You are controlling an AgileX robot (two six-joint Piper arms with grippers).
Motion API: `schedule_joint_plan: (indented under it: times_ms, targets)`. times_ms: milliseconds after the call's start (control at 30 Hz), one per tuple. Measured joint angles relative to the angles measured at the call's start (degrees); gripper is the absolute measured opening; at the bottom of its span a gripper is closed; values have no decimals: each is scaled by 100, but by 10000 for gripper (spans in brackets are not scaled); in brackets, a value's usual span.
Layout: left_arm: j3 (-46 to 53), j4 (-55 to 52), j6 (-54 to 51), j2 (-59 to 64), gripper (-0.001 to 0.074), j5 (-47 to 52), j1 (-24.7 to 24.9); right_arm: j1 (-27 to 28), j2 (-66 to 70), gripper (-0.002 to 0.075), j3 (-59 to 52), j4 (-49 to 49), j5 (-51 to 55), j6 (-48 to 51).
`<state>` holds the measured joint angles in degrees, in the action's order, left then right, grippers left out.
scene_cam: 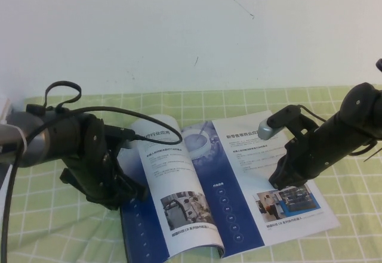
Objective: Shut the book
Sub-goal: 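Close the open booklet and leave it lying on the table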
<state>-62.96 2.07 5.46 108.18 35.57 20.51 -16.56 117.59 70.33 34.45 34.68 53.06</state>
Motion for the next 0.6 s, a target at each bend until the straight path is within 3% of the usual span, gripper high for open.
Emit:
schedule_joint_plan:
  times_ms: [300,600]
  targets:
    - [-298,1593,-546,194,-4,-1064,693,21,52,-3,12,301,58,-69]
    - [-1246,1943,-776,298,-4,-1079,1071,21,-67,-3,-11,247,-6,-118]
